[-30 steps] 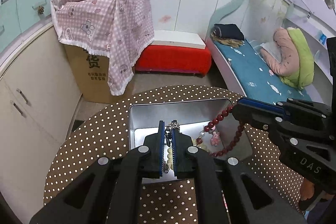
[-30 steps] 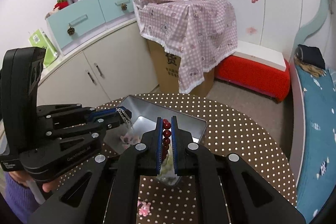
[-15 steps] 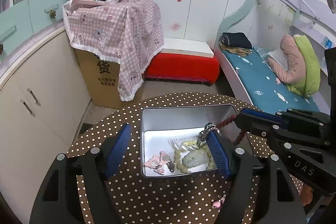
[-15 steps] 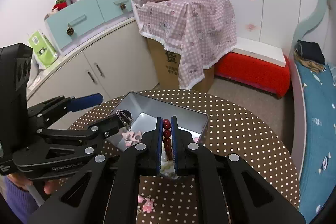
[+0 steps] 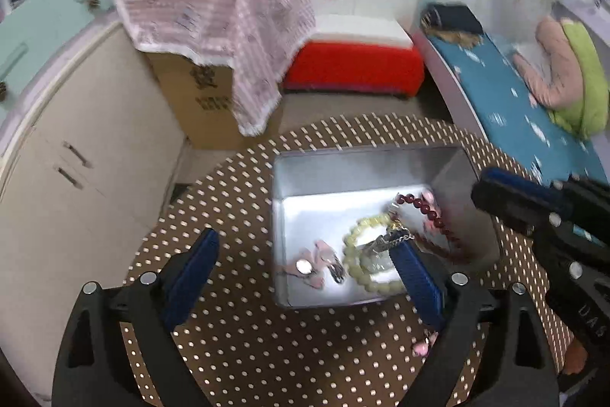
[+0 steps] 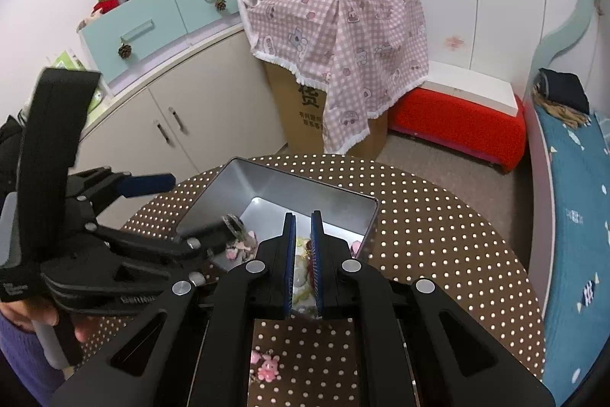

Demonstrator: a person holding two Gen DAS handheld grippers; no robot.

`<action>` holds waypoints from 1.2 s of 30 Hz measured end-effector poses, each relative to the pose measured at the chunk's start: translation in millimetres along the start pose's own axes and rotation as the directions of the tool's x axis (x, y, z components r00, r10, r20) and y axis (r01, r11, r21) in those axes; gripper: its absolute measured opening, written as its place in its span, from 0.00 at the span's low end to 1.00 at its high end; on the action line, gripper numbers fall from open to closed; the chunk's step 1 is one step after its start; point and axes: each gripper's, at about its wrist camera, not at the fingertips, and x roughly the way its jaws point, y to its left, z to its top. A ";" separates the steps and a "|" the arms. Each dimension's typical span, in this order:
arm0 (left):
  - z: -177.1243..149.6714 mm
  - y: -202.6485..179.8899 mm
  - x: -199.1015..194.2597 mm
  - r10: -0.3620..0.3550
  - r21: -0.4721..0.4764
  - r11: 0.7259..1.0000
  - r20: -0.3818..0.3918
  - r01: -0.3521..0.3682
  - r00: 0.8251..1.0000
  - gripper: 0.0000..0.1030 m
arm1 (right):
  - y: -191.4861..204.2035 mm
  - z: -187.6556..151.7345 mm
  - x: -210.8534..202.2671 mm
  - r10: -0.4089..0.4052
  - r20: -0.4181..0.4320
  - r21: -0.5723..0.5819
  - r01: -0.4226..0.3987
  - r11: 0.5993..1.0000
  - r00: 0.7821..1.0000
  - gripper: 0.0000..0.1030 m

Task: Organize jewelry
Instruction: 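Open both tools over the box and move them to the pink charms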

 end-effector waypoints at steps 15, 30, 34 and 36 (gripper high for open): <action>-7.8 9.6 -1.3 -0.052 -0.079 0.996 -0.015 0.051 0.999 0.85 | -2.4 -4.5 -4.7 -0.003 0.000 0.005 0.003 1.000 1.000 0.10; -83.8 2.9 -69.9 -0.029 -0.089 0.994 0.302 0.058 0.953 0.86 | 16.9 -76.2 -47.3 -0.068 -0.002 0.017 0.068 0.998 0.998 0.26; -110.0 9.0 -69.0 -0.047 -0.129 0.987 0.310 0.091 0.950 0.86 | 25.9 -102.7 -43.2 -0.063 -0.016 0.032 0.064 0.997 0.998 0.50; -120.5 14.0 -66.7 -0.041 -0.158 0.983 0.303 0.093 0.952 0.86 | 31.5 -114.5 -33.1 -0.066 -0.041 0.034 0.068 0.997 0.997 0.50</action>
